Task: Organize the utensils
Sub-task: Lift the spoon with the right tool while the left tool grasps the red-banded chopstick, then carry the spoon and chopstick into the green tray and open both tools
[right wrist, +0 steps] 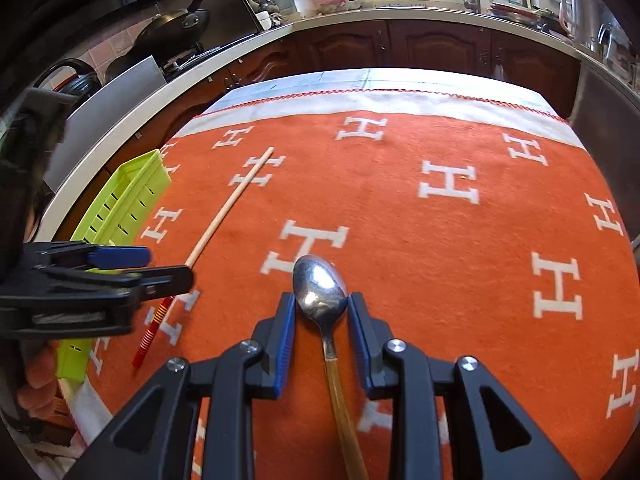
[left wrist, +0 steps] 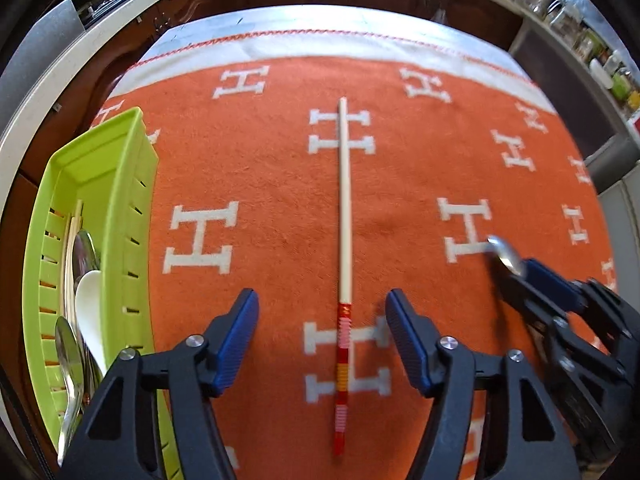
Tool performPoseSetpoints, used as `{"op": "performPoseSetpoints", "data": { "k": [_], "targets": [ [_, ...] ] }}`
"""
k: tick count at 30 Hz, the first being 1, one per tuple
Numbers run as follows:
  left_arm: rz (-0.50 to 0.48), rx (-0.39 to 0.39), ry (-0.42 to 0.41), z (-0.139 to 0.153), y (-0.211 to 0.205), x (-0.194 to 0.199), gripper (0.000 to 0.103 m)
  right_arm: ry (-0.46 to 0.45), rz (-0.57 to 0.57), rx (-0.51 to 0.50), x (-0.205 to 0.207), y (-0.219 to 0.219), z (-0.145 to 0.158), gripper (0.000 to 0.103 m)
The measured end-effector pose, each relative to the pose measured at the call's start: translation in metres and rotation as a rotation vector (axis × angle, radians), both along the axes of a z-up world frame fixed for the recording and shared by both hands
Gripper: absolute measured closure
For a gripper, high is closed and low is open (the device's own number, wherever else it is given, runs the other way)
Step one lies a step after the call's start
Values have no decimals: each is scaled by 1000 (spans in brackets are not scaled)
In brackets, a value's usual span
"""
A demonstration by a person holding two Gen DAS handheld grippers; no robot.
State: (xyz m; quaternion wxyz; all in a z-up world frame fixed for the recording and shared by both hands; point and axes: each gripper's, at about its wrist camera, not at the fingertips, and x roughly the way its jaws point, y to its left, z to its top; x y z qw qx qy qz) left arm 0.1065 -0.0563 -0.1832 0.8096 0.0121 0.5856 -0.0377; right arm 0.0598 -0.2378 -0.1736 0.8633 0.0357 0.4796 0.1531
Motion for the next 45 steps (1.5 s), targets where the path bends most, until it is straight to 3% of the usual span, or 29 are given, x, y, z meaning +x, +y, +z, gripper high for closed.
{"op": "performPoseSetpoints", "data": {
  "k": [5, 8, 9, 10, 12, 14, 17, 23, 24, 25, 26, 30, 35, 41, 45],
  "targets": [
    [-6, 32, -56, -1, -7, -2, 41, 17, -12, 24, -4, -7, 1, 76],
    [-32, 28, -116, -1, -11, -11, 53, 4, -19, 15, -7, -10, 3, 75],
    [-44, 23, -131, 0, -13, -15, 65, -1, -19, 3, -8, -10, 3, 75],
    [-62, 21, -151, 0, -17, -19, 83, -5, -18, -7, -9, -9, 4, 75],
    [-80, 33, -173, 0, -25, -23, 99, -9, -11, -27, -12, -8, 5, 74],
    [-75, 36, -188, 1, -27, -26, 100, -10, 1, -43, -15, -5, 5, 74],
    [-43, -43, -171, 4, -14, -24, 100, -25, 17, -84, -23, 0, 5, 74],
    [9, -97, -152, 21, 15, -25, 100, -46, 22, -194, -27, 10, 1, 76],
    [16, -106, -156, 28, 21, -27, 100, -45, 13, -203, -26, 10, 1, 80],
    [21, -114, -162, 35, 27, -29, 100, -38, 10, -203, -24, 10, 1, 94],
    [28, -119, -176, 46, 35, -33, 100, -26, 1, -201, -22, 9, 2, 97],
    [56, -100, -224, 76, 64, -47, 100, 37, -46, -137, -13, 2, 4, 97],
    [130, -34, -253, 91, 108, -63, 100, 141, -67, 106, 1, 6, 20, 98],
    [234, -1, -230, 85, 161, -79, 100, 191, 26, 333, 15, 63, 53, 98],
    [248, 10, -216, 76, 173, -85, 100, 223, 61, 483, 29, 109, 65, 97]
  ]
}}
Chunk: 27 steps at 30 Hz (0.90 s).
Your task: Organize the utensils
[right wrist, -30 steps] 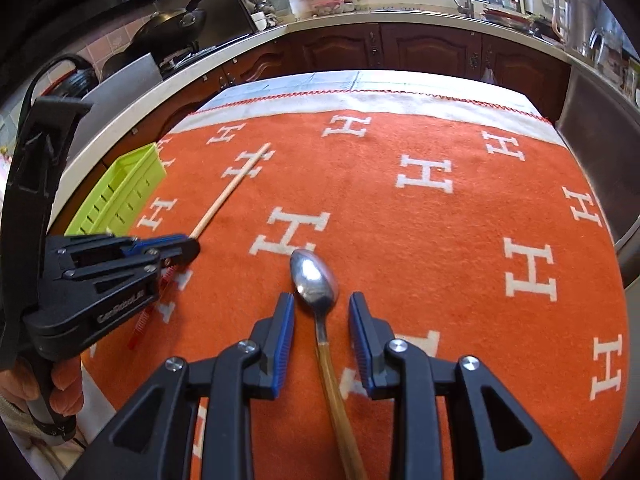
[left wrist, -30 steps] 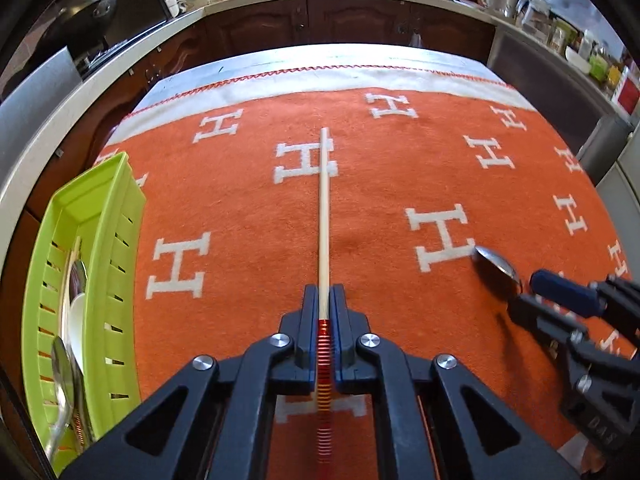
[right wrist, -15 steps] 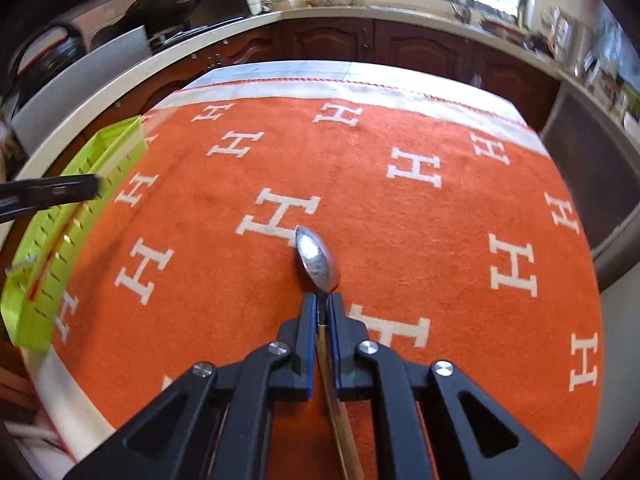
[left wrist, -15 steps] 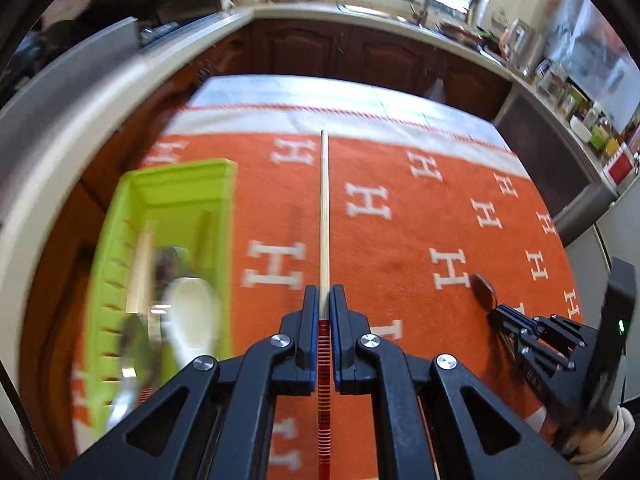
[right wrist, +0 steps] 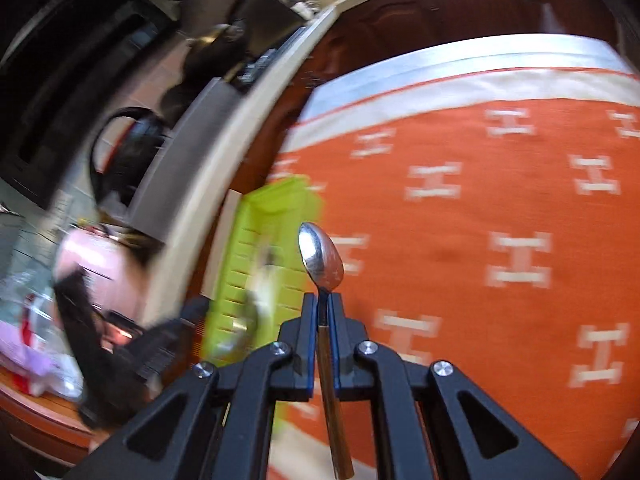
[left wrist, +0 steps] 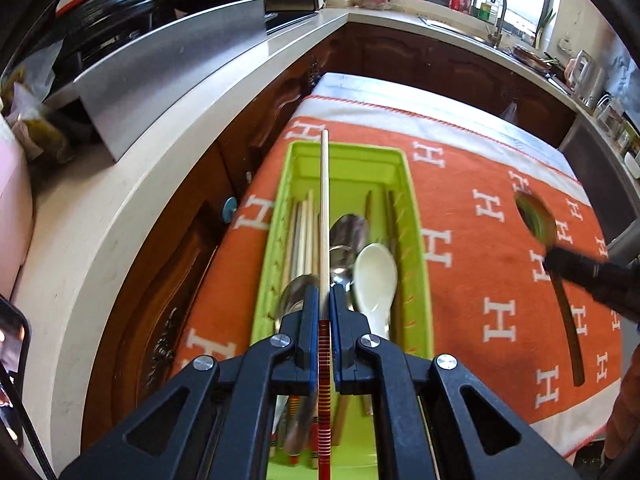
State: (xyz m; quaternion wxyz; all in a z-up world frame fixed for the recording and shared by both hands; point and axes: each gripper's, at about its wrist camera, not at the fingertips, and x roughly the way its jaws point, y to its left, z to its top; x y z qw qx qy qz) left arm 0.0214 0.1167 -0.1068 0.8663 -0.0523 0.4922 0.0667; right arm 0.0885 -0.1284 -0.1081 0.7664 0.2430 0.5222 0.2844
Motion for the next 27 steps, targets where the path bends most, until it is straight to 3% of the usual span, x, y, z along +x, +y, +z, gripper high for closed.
{"op": "performPoseSetpoints", "data": {
  "k": [5, 11, 14, 19, 25, 27],
  "targets": [
    [-12, -25, 16, -11, 4, -6, 100, 51, 19, 55, 8, 45, -8, 97],
    [-22, -57, 23, -20, 10, -7, 96, 119, 42, 18, 6, 82, -28, 95],
    [-24, -59, 14, -17, 10, -7, 83, 118, 51, 1, 4, 86, -29, 94],
    [-17, -49, -9, -9, 9, -10, 40, 69, 73, -40, 2, 84, -21, 94],
    [-13, -3, -32, 2, 4, -8, 18, -20, 83, -129, -3, 71, -10, 94],
    [-12, 2, -29, 4, 1, -8, 15, -39, 85, -149, -5, 66, -7, 94]
  ]
}}
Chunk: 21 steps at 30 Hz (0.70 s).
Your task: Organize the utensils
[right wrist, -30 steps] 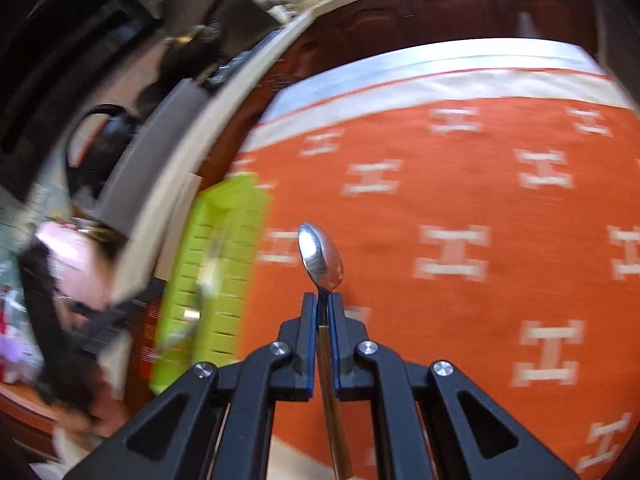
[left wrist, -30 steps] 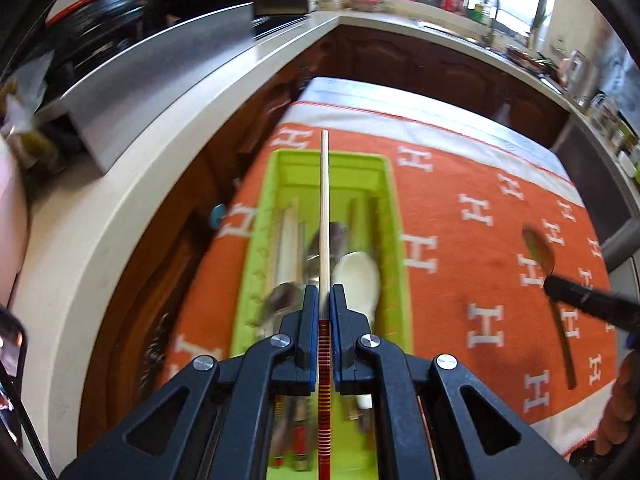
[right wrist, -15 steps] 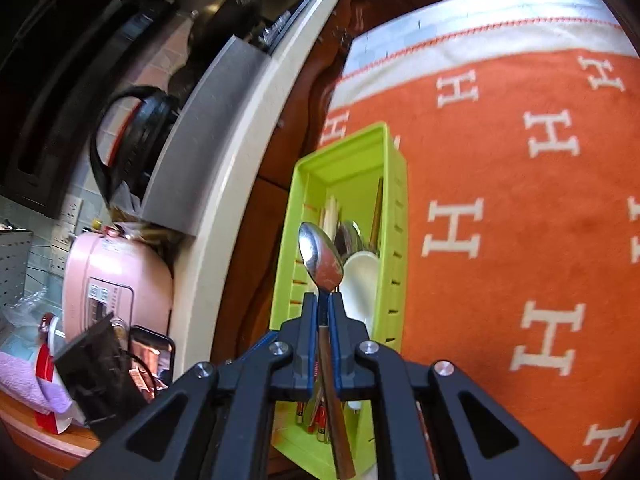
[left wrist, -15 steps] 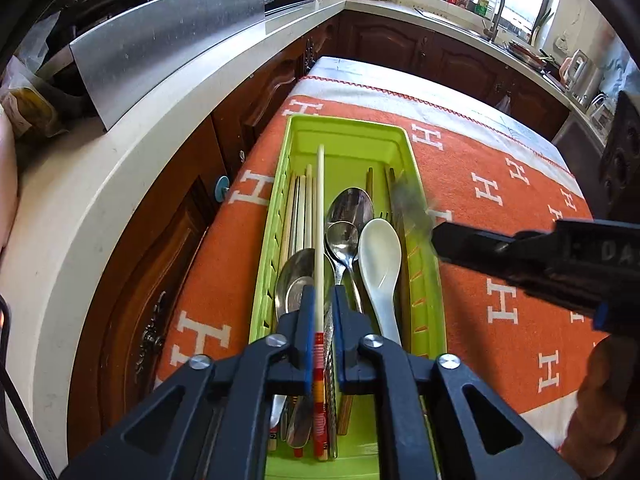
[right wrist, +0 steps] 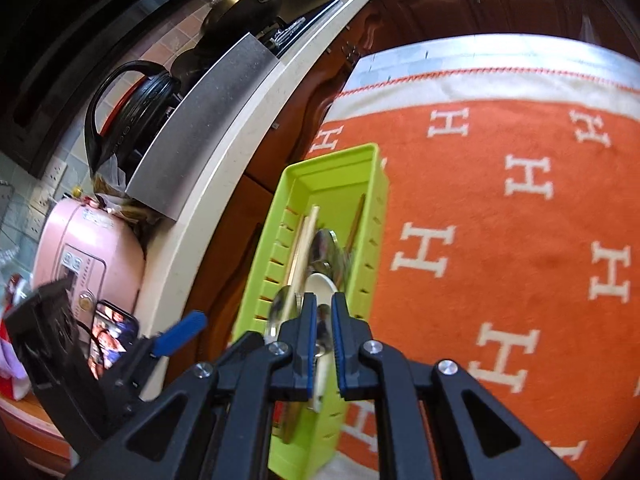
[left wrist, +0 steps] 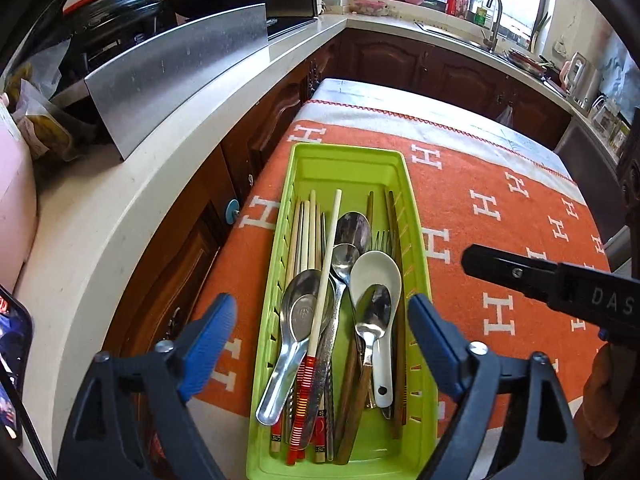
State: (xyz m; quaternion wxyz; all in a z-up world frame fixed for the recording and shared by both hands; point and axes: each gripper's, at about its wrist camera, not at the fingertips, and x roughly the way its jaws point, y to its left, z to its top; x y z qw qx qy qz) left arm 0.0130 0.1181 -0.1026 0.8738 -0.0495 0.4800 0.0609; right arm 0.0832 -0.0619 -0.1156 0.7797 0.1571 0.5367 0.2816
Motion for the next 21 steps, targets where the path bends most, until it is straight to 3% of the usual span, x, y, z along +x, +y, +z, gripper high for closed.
{"op": "performPoseSetpoints", "data": {
  "k": [18, 20, 21],
  "targets": [
    [-62, -3, 49, 13, -45, 5, 13, -223, -56, -181, -26, -62, 37, 86],
    [-75, 9, 37, 17, -54, 5, 10, -239, -72, -200, -29, -71, 40, 86],
    [-81, 10, 32, 19, -58, 5, 3, -243, -78, -206, -31, -74, 42, 86]
  ]
}}
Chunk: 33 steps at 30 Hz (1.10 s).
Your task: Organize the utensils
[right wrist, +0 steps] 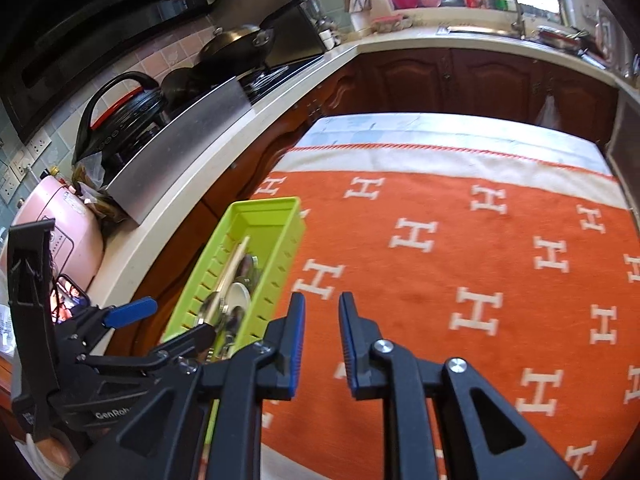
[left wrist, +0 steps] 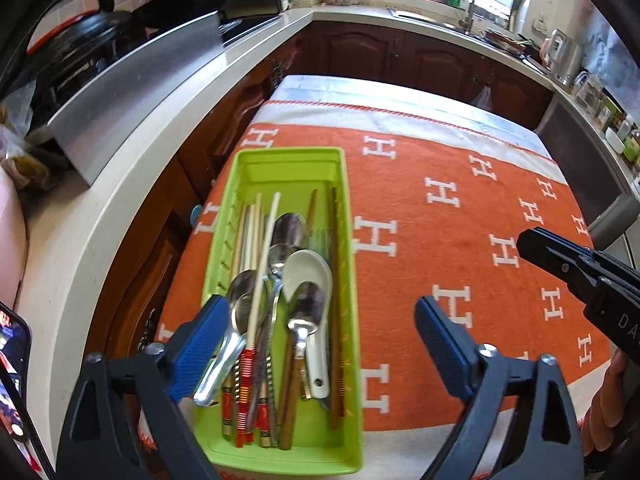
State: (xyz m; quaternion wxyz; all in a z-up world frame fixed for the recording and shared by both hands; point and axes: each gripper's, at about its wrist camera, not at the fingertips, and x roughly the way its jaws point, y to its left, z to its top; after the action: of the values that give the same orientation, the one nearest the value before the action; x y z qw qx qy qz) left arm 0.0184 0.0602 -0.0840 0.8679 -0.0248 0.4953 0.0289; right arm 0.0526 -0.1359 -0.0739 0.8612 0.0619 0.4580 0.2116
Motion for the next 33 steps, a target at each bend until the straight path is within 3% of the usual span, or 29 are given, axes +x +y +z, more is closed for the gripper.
{"op": "performPoseSetpoints", "data": {
  "k": [7, 19, 23, 28, 33],
  "targets": [
    [-68, 31, -47, 17, -34, -1, 1, -31, -55, -34, -13, -31, 11, 76],
    [-105, 4, -116, 52, -70, -2, 1, -46, -138, -41, -42, -65, 34, 75],
    [-105, 21, -131, 63, -82, -4, 1, -69, -158, -42, -51, -70, 42, 66],
    [-118, 51, -143, 66, -97, -9, 1, -112, -177, -43, -62, -74, 51, 56],
    [-113, 41, -111, 60, -102, -10, 1, -139, -188, -57, -68, -75, 55, 55]
  ]
}}
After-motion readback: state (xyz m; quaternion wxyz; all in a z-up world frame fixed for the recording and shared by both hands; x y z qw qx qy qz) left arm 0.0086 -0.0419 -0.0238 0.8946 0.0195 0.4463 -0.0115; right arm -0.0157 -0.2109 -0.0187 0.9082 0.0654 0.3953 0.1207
